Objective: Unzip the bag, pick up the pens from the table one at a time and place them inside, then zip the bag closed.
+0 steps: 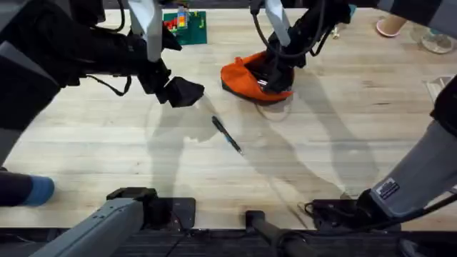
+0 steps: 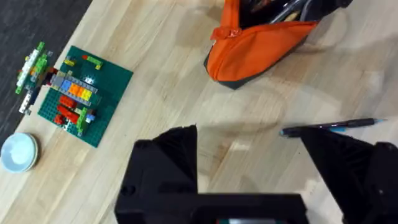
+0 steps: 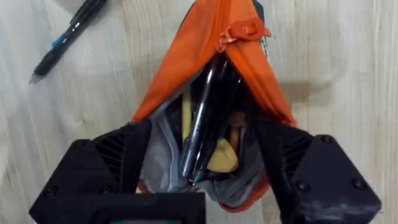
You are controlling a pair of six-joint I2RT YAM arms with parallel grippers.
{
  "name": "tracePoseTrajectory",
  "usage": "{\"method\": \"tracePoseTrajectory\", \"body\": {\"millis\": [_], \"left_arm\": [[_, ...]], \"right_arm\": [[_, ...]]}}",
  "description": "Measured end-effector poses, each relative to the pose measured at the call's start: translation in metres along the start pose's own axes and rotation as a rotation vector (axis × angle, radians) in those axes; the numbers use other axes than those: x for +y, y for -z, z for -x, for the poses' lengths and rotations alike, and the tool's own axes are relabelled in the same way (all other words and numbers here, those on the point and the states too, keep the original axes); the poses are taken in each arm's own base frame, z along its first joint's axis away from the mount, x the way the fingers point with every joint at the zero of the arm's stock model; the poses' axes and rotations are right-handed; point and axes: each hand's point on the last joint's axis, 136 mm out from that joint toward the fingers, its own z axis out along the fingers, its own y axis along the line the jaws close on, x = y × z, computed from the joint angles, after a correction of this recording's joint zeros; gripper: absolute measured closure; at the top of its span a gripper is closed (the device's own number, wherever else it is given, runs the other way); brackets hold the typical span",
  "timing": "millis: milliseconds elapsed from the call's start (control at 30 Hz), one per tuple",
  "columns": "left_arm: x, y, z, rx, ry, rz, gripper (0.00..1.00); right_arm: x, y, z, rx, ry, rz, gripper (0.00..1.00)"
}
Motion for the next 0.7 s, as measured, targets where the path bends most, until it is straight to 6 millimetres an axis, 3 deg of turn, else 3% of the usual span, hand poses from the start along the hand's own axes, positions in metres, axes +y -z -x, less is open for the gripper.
{"method": "tracePoseTrajectory", "body": {"millis": [533,700], "left_arm": [[0.0,0.0,0.0,0.0,0.0,0.0,0.008],[0.0,0.0,0.0,0.0,0.0,0.0,0.008]], "right_arm": [[-0.002,0.0,0.002,-0.006,-0.055,-0.01,0.006],[-0.002,0.012,0.008,-0.024,-0.112,-0.038,0.006]]}}
